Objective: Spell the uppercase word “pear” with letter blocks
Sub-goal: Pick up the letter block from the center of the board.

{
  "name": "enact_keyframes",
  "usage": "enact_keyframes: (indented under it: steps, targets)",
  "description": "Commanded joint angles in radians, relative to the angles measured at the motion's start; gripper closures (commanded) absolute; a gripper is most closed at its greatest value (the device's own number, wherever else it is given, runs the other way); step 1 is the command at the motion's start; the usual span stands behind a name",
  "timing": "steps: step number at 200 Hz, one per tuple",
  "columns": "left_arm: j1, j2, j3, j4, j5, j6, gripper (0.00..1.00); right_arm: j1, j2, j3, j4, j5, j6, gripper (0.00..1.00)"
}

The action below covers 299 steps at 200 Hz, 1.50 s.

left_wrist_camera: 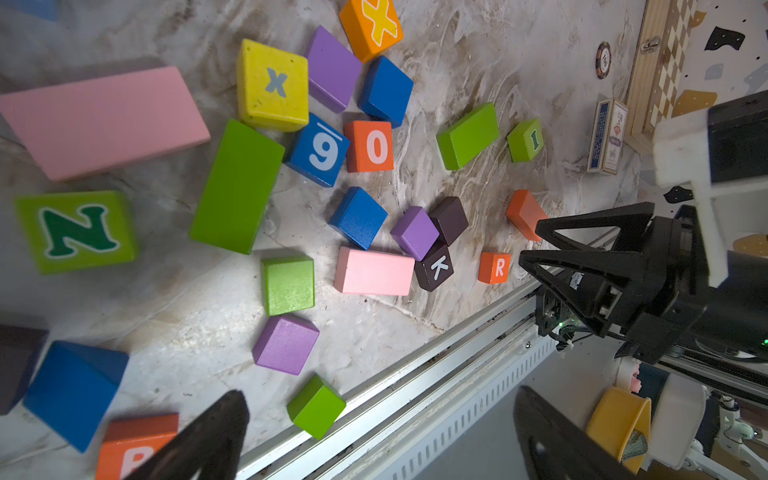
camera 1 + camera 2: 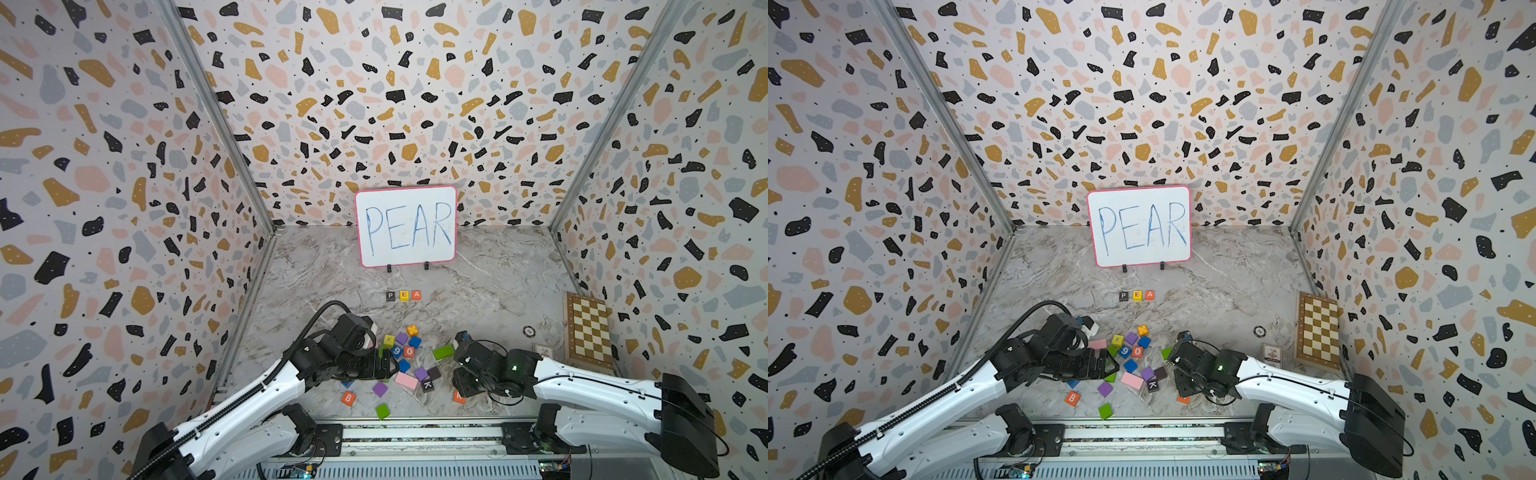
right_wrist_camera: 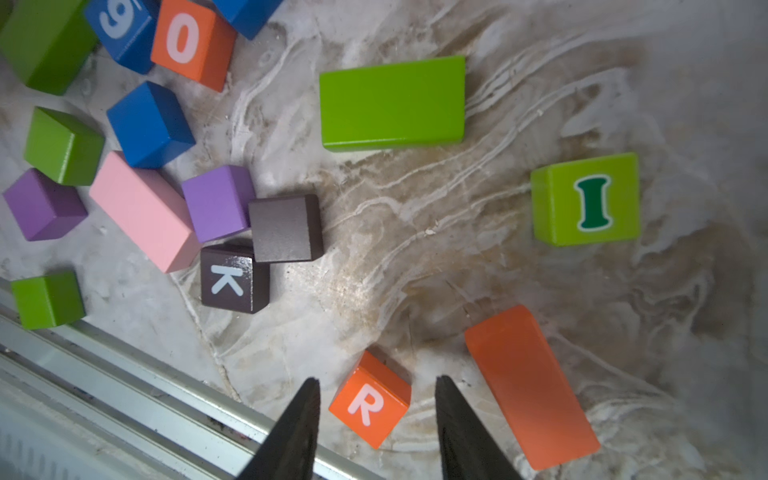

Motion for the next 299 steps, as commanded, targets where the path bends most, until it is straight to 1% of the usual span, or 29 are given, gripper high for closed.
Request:
enact_keyframes:
  steps: [1, 15, 31, 55, 80, 84, 97, 114, 129, 154, 174, 199, 224, 254, 299]
  targets:
    - [-0.005, 0.003, -0.009, 0.019, -0.001, -0.001, 0.01, 0.008, 0.004, -0.006, -0.005, 0.013, 0.028, 0.52]
    - [-0.006, 0.003, -0.006, 0.009, 0.0, -0.006, 0.01, 0.017, 0.004, -0.007, -0.016, 0.017, 0.062, 0.52]
    - [-0.022, 0.001, 0.003, -0.019, -0.019, -0.017, 0.01, 0.054, -0.008, -0.002, -0.042, 0.033, 0.124, 0.53]
    - [-0.103, 0.0, 0.015, -0.058, -0.09, -0.038, 0.01, 0.129, -0.04, -0.017, -0.086, 0.055, 0.224, 0.53]
    - [-0.2, -0.027, -0.025, -0.022, -0.136, -0.11, 0.01, 0.222, -0.11, -0.057, -0.115, 0.068, 0.337, 0.54]
    - [-0.213, -0.033, -0.033, -0.015, -0.143, -0.142, 0.01, 0.233, -0.125, -0.064, -0.118, 0.07, 0.355, 0.53]
    - [-0.258, -0.032, -0.049, -0.007, -0.158, -0.171, 0.01, 0.266, -0.177, -0.085, -0.122, 0.067, 0.409, 0.54]
    - [-0.297, -0.024, -0.054, -0.012, -0.176, -0.189, 0.01, 0.289, -0.227, -0.117, -0.124, 0.051, 0.462, 0.53]
    - [-0.31, -0.028, -0.056, -0.011, -0.177, -0.193, 0.01, 0.297, -0.253, -0.143, -0.112, 0.036, 0.486, 0.53]
    - [-0.311, -0.041, -0.073, 0.009, -0.176, -0.196, 0.01, 0.297, -0.252, -0.143, -0.088, 0.041, 0.475, 0.52]
    - [-0.311, -0.037, -0.076, 0.016, -0.173, -0.195, 0.01, 0.292, -0.219, -0.131, -0.066, 0.041, 0.447, 0.5]
    - [-0.311, -0.029, -0.084, 0.038, -0.167, -0.194, 0.01, 0.231, -0.181, -0.138, -0.04, 0.004, 0.393, 0.5]
    - [-0.312, -0.01, -0.081, 0.05, -0.164, -0.187, 0.01, 0.175, -0.181, -0.149, 0.006, -0.023, 0.342, 0.5]
    - [-0.311, 0.008, -0.077, 0.058, -0.159, -0.178, 0.01, 0.135, -0.152, -0.15, 0.041, -0.051, 0.299, 0.5]
    - [-0.311, 0.028, -0.075, 0.07, -0.156, -0.169, 0.01, 0.108, -0.089, -0.149, 0.079, -0.076, 0.26, 0.5]
